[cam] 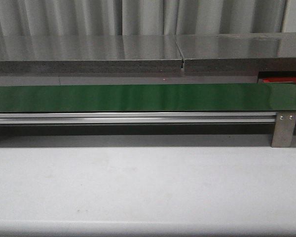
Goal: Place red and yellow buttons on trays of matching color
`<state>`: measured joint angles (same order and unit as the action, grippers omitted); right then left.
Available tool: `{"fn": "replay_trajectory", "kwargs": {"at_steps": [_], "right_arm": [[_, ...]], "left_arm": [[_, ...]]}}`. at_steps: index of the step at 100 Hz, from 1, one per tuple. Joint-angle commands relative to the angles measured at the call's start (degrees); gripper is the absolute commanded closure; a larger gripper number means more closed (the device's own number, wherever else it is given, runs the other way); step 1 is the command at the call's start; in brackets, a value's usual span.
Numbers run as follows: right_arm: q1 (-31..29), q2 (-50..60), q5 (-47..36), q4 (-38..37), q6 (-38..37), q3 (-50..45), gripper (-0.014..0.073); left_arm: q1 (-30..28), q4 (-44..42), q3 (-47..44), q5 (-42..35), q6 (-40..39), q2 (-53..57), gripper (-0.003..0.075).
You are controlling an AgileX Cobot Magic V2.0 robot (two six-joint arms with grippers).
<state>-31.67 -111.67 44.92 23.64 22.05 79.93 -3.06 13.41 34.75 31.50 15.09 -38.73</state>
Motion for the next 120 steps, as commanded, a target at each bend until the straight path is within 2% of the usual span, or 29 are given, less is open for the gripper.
{"fn": "replay_trajectory", "kwargs": {"at_steps": [1,25,32,42,59,80,95,107,120], "right_arm": [[-0.3,4.9,-0.9,1.3,0.5,2.1,0.0041],[0.0,11.2,-1.1,1.7,0.6,2.1,0.0053],[1.2,14.1,-0.9,2.9,2.6,2.1,0.0053],[4.6,19.3,-1.0,4.5,5.9,2.0,0.0053],[11.7,28.7,-1.6,4.2,7.0,0.4,0.0053],[20.0,41.3,-4.7,3.6,8.1,-9.0,0.0053],[22.5,50.3,-5.1,3.2,8.1,-19.0,0.0055],[22.5,57.2,-5.1,3.2,8.1,-26.9,0.0154],[22.5,63.6,-4.7,3.2,8.1,-34.0,0.0377]], "left_arm": [[0.3,1.1,1.6,-3.9,0.1,0.1,0.0739],[0.3,1.1,1.6,-3.9,0.1,0.1,0.0739],[0.3,1.1,1.6,-3.9,0.1,0.1,0.0739],[0.3,1.1,1.6,-3.9,0.1,0.1,0.0739],[0.3,1.1,1.6,-3.9,0.1,0.1,0.0739],[0.3,1.1,1.6,-3.9,0.1,0.1,0.0739],[0.3,1.1,1.6,-3.9,0.1,0.1,0.0739],[0.3,1.1,1.6,-3.9,0.1,0.1,0.0739],[0.3,1.1,1.6,-3.9,0.1,0.1,0.0739]]}}
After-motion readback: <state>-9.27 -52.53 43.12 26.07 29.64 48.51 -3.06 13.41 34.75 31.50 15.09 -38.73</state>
